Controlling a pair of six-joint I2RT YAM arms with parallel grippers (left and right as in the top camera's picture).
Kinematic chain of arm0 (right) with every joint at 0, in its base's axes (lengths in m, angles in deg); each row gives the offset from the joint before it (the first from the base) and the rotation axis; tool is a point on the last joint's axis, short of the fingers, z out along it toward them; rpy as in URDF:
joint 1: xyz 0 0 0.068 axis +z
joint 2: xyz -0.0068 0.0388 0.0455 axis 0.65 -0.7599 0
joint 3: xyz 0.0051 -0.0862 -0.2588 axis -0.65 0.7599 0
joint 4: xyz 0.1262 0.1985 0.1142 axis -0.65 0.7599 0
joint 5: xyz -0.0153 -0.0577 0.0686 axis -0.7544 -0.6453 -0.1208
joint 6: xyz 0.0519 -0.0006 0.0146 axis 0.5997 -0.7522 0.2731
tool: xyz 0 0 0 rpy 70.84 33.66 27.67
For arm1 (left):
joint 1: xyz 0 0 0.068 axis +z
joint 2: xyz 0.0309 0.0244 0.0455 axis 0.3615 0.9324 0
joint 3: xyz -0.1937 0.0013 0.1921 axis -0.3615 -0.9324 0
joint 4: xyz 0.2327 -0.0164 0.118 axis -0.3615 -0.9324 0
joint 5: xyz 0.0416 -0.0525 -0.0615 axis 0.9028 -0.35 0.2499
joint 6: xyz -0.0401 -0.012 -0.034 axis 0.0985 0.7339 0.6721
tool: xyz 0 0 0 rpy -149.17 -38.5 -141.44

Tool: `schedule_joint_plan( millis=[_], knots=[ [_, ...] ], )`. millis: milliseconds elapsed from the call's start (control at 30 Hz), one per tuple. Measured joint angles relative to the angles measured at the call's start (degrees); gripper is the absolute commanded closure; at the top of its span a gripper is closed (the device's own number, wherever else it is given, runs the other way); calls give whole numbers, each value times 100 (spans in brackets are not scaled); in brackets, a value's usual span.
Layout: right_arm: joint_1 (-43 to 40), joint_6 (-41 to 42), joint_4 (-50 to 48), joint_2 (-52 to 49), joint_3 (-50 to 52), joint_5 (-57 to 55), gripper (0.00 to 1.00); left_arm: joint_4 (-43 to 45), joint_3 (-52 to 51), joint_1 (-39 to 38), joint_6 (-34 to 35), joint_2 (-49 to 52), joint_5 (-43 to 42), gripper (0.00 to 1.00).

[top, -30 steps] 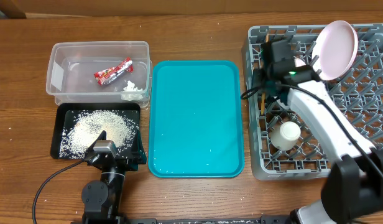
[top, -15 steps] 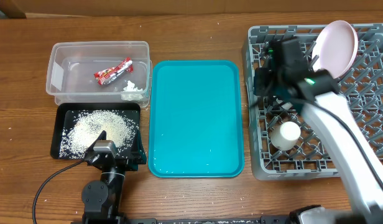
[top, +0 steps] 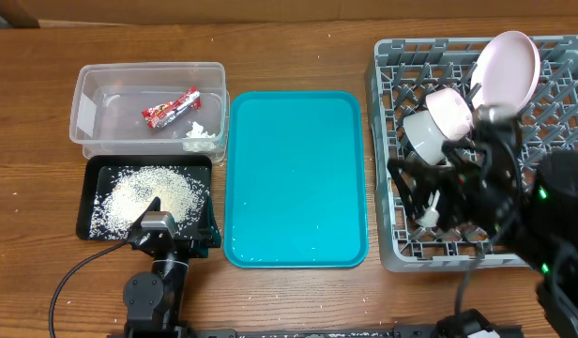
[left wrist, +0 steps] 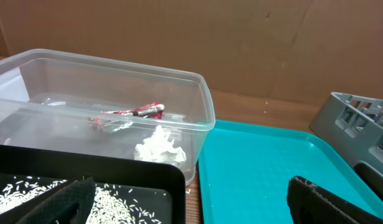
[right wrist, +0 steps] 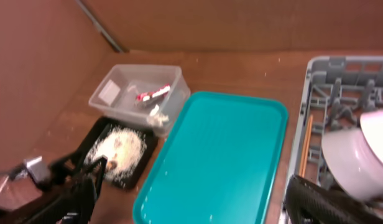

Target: Sort waste into correct bins and load items into the dishwasher

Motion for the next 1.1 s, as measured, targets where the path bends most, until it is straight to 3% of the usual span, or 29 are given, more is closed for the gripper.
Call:
schedule_joint_plan(
  millis=[200,333,467,633,900,1100],
  knots=[
    [0,-57,826,365,2,-660,0,0,0,0,0,0,-2,0],
    [-2,-72,743,564,24,-1198,0,-2,0,0,0,0,-2,0],
    [-223,-129,-804,876,481,-1427,0,0,0,0,0,0,-2,0],
    [-616,-184,-2275,1707,1834,-1370,0,2,0,0,0,0,-2,0],
    [-935,-184,-3355,3185,4581,-1266,0,0,0,0,0,0,-2,0],
    [-1106,-184,-4590,4186,6013,-1228,0,-2,0,0,0,0,-2,0]
  ],
)
